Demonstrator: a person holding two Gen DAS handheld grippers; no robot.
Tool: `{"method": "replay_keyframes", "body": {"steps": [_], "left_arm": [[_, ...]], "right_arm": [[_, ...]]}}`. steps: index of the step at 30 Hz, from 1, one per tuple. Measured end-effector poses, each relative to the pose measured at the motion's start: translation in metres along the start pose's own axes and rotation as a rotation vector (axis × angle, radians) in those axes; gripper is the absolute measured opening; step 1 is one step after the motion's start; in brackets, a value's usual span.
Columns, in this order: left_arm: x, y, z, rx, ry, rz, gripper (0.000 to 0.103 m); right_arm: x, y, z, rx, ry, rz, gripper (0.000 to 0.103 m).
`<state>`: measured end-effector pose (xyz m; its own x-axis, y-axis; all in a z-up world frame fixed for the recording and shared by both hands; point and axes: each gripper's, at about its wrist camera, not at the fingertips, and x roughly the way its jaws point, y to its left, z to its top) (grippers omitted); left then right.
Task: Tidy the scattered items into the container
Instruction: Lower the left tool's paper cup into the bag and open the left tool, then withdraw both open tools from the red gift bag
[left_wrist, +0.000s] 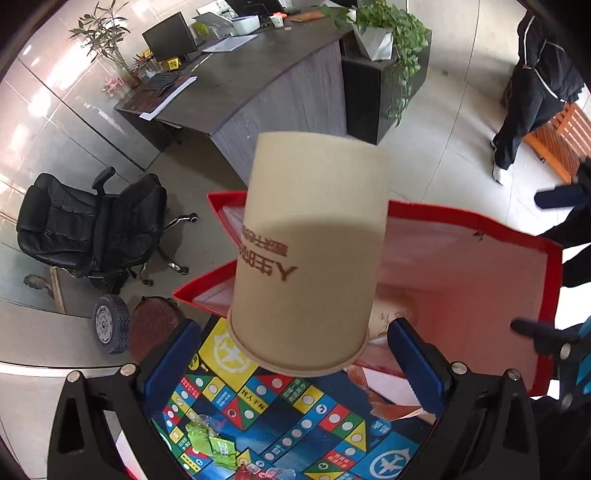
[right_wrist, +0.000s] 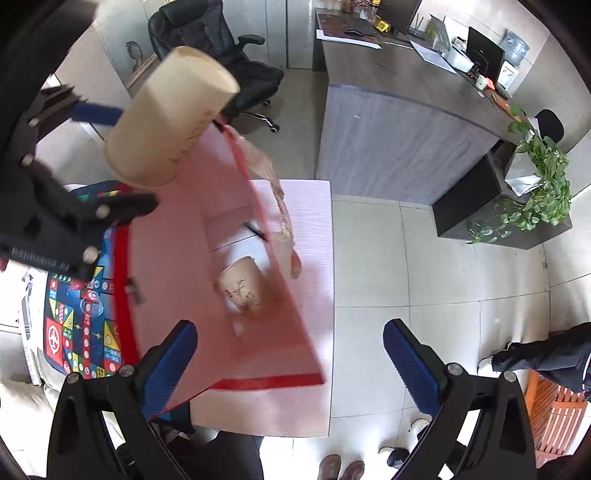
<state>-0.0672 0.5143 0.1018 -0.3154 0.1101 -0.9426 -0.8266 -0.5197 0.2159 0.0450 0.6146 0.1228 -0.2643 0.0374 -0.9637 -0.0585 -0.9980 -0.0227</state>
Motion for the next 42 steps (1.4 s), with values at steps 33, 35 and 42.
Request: {"method": "replay_keyframes", "body": {"steps": [33,35,42], "left_arm": [[-0.033,0.012,-0.023,-0.087,-0.104,-0.017,0.103],[-0.041,0.011,-0.023,-0.08,-0.119,-0.008,0.103],[-0.067,0.02,-0.024,-0.104,-0.154,0.006,0.103]], "right_arm": [[-0.023,-0.01,0.023,0.062,-0.075,-0.001,0.103],[-0.034,-0.001,0.024,0.026,-0.078,0.001,0.103],[-0.069,0.011,0.026,-0.02,-0.115,0.026,0.103]]}}
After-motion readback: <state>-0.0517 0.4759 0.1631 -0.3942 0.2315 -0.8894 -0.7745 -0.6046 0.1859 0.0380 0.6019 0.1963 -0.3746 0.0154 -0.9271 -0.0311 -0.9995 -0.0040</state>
